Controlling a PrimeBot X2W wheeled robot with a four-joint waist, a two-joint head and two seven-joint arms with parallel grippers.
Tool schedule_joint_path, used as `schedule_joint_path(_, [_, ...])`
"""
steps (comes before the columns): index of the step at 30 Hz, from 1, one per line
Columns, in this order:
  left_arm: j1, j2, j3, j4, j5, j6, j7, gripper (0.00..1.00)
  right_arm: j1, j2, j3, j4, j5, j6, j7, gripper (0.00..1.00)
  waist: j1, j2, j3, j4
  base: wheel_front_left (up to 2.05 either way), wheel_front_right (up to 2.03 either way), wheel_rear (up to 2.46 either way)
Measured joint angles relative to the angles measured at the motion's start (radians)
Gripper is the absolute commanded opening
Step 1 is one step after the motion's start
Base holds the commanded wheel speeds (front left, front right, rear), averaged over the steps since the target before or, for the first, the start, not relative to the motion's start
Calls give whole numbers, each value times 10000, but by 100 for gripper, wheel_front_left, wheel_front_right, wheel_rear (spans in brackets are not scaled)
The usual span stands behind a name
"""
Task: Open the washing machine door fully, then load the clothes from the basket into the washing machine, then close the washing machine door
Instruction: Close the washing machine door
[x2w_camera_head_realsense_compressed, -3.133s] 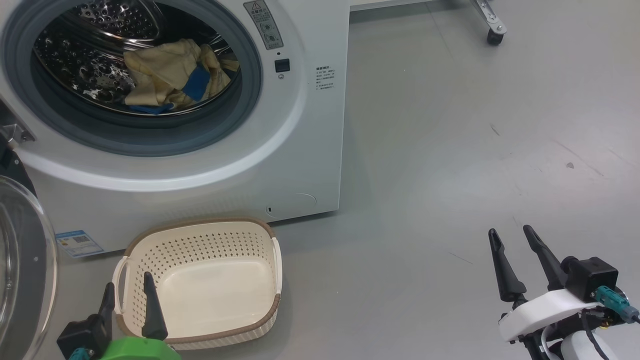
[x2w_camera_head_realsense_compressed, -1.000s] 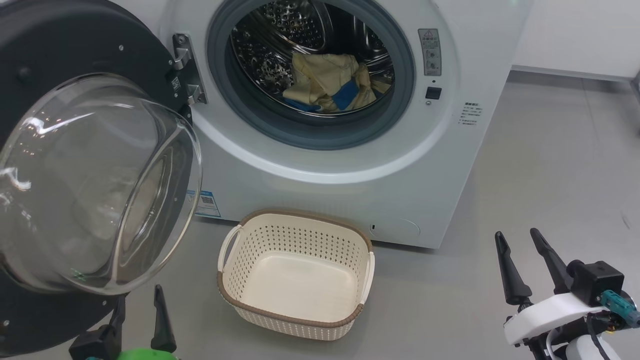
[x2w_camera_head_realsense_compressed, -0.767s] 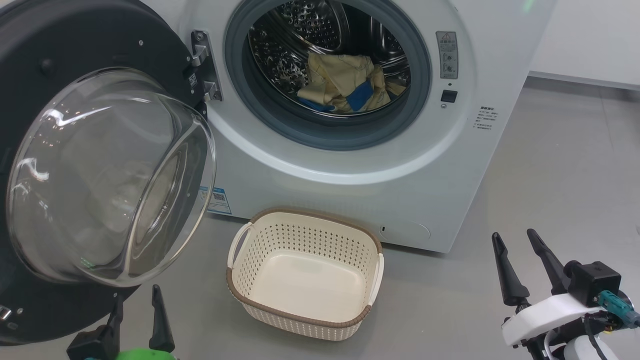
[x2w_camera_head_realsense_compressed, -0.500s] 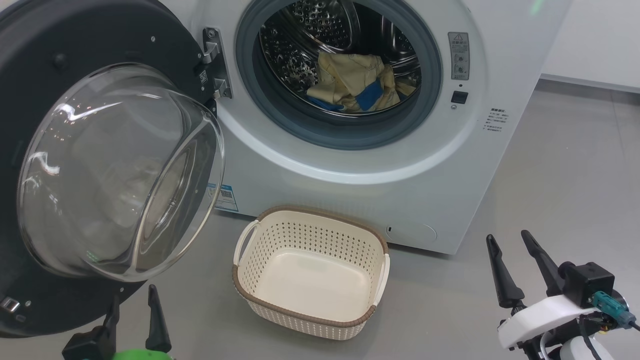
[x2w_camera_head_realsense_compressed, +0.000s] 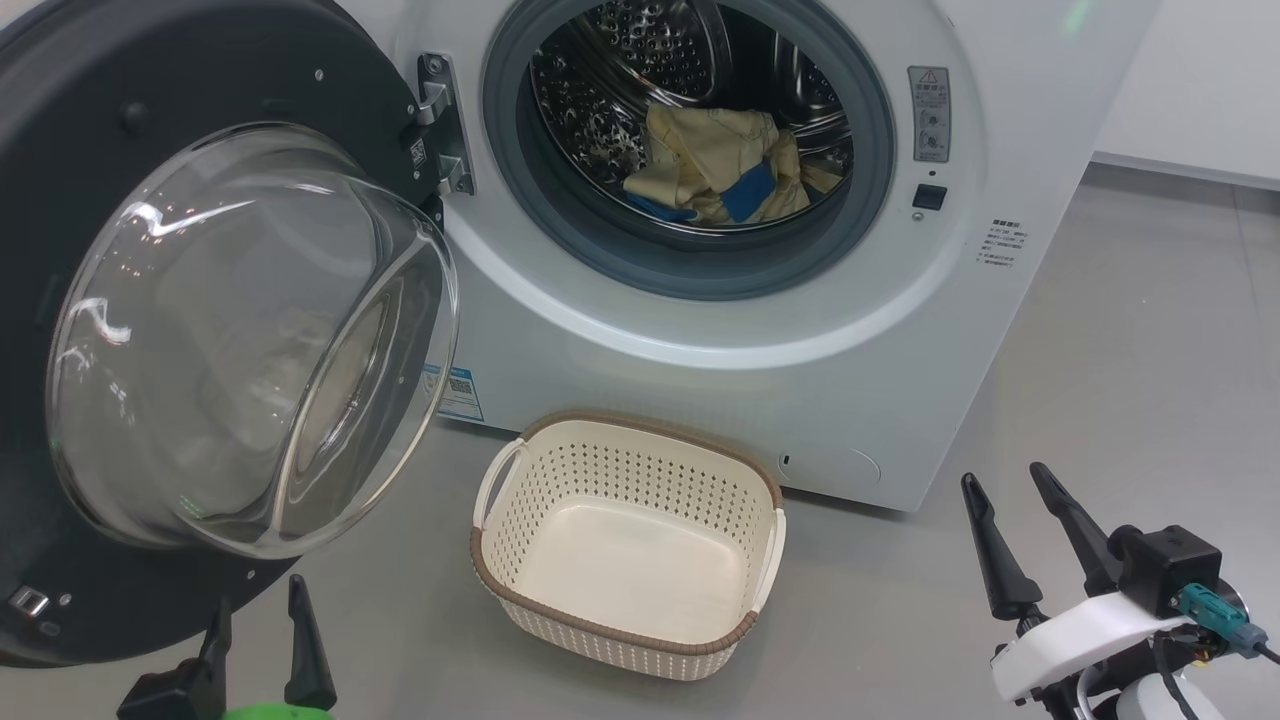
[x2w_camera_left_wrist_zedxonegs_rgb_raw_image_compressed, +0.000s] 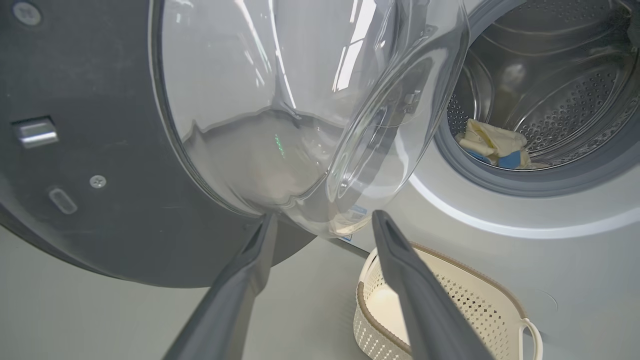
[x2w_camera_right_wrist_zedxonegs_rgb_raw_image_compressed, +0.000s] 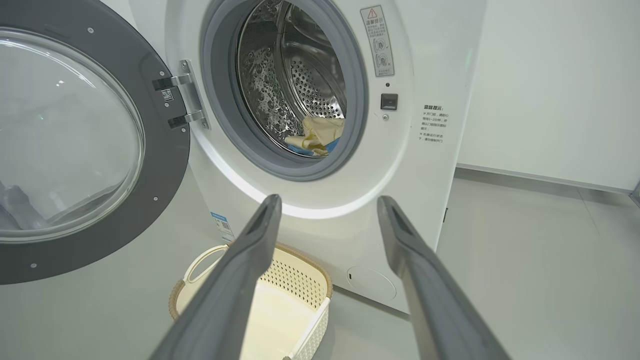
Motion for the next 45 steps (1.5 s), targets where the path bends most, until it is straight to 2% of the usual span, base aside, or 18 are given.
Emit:
schedule_joint_path(1, [1,0,10,-13,0,0,0,78,0,0,4,0,0,0,0,100,0,1,-1,1,0,0,0])
schedule_joint_path(2, [2,0,13,-23,0,0,0,41,0,0,4,2,0,0,0,100,0,1,-2,2,0,0,0])
schedule_joint_path(3, [3,0,17,-25,0,0,0,15,0,0,4,2,0,0,0,100,0,0,-2,3,0,0,0])
schedule_joint_path(4, [5,0,19,-27,0,0,0,0,0,0,4,6,2,0,0,100,0,0,-2,3,0,0,0])
schedule_joint_path(17, [193,0,372,-201,-700,86,0,0,0,4,-17,35,2,0,0,100,0,0,19,39,0,0,0])
schedule_joint_path(20, [288,-4,673,-263,-1340,165,0,0,0,10,-56,36,2,0,0,100,0,0,28,72,0,0,0])
schedule_joint_path(22, [396,-2,976,-330,-2410,167,0,0,1,13,-86,36,2,0,0,100,0,0,32,103,0,0,0])
schedule_joint_path(25, [578,4,1394,-322,-3392,261,0,0,1,17,-138,36,4,0,0,100,0,0,39,160,0,0,0])
schedule_joint_path(32, [795,-2,1802,-157,-4119,263,0,0,24,19,-336,31,8,0,0,100,0,0,44,368,0,0,0])
schedule_joint_path(36, [812,-6,2468,-355,-4381,265,0,0,24,61,-272,25,8,0,0,100,0,0,30,450,0,0,0])
schedule_joint_path(42, [760,-13,3712,-888,-5358,263,-2,0,28,90,-247,21,8,0,0,100,0,0,15,490,0,0,0])
schedule_joint_path(45, [597,-8,4389,-1195,-6123,36,-4,0,35,92,-247,19,6,0,0,100,0,0,13,481,0,0,0])
